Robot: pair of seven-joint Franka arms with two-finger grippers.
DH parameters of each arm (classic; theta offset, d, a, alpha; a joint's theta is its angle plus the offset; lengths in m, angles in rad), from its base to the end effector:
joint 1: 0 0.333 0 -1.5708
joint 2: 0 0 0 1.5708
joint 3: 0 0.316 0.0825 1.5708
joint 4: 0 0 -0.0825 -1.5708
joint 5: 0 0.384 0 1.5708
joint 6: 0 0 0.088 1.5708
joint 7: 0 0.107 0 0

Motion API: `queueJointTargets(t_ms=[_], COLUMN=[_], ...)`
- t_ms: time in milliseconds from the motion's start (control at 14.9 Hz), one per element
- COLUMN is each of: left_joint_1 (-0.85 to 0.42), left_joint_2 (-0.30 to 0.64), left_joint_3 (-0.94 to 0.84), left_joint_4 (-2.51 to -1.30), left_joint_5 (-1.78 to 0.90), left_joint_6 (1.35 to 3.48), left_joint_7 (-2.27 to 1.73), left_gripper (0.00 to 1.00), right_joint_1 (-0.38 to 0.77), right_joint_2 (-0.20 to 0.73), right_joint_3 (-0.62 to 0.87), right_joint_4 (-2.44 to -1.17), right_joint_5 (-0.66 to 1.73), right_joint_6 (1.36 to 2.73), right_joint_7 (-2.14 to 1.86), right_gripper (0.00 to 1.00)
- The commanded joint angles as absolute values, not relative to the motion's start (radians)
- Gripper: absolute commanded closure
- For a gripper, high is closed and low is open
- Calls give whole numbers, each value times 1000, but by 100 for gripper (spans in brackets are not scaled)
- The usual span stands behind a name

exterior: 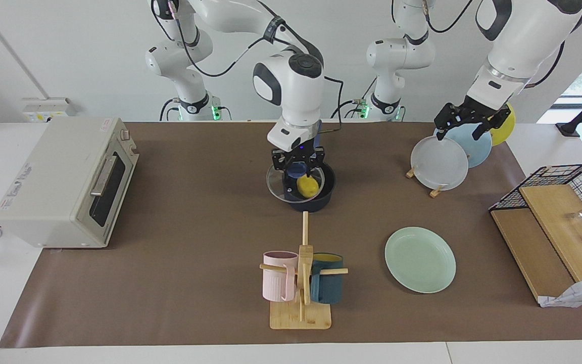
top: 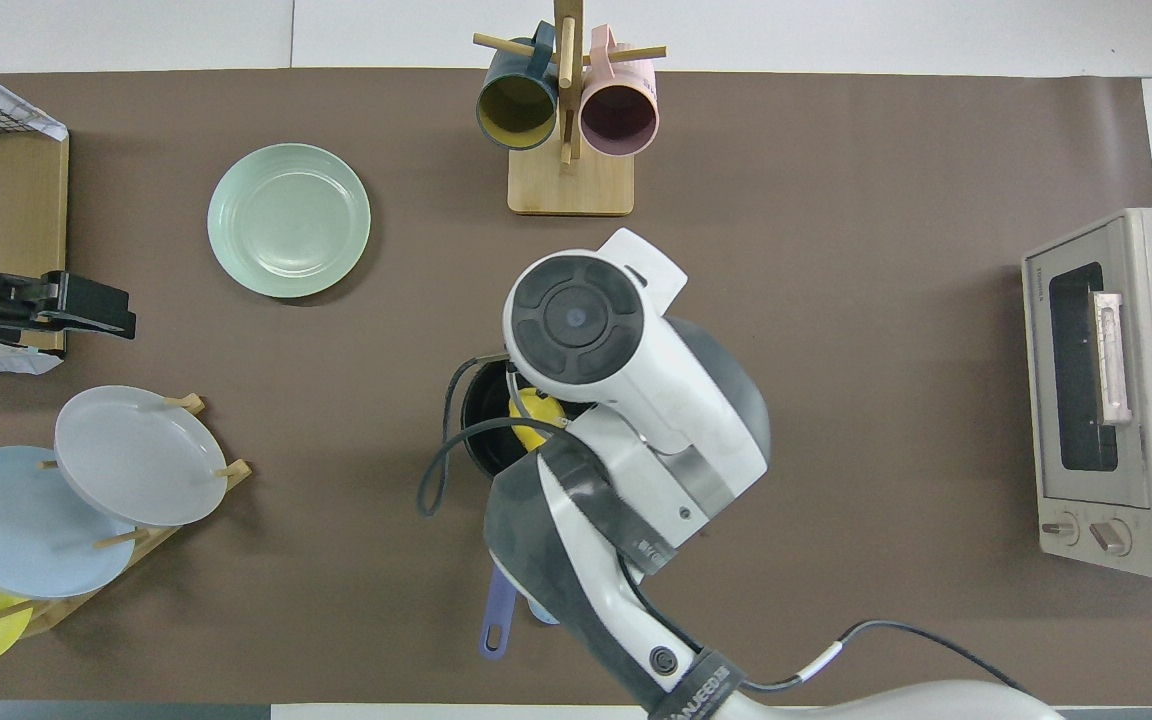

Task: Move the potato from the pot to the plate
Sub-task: 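Lift the lid with the right gripper while the left gripper reaches the pot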

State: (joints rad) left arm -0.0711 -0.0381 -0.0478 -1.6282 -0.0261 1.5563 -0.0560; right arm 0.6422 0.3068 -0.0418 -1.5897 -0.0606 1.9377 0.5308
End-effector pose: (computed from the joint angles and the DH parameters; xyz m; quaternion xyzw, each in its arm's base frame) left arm 0.5361 -0.0674 0.6171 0.9993 -0.0314 -0.0179 0.0106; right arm 0.5425 0.3700 0.4617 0.9981 0.0461 0.0361 0.0183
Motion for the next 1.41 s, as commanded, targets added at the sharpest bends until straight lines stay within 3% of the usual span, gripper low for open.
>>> queueJointTargets(t_ms=[0,201,402,737,871,1071,1339], left_joint_1=[-107,-215,-314,-497,-569,-632,-681], left_joint_2=[-61,-103,-91,-74,-2,93,127], left_joint_3=[-46,-46,-49,-49,-48,-48,-48], left_joint_4=[-1666,-1762,-1775,-1873,-1888,-1933,-2009], left_joint_5=[-14,-14,-26,-60,-66,-66,-66], left_joint_6=[1584,1676,1700,1856,1926,2087,2218], left_joint_7=[-128,-312,-473,-751,-840,-968,-1046], left_gripper=[0,0,0,0,0,0,0], right_joint_1=[527,434,352,252,229,186,176], right_joint_2=[272,259,236,152,126,126,124], right_joint_3=[-32,-32,-32,-32,-34,-32,-34], right_joint_4=[-1594,-1606,-1686,-1967,-2073,-2132,-2183], right_joint_5=[-54,-54,-54,-54,-54,-54,-52], right_joint_6=[1893,1864,1887,2161,2264,2319,2350], right_joint_7=[343,212,114,8,-20,-41,-40], right_gripper=[64,64,67,67,67,67,63])
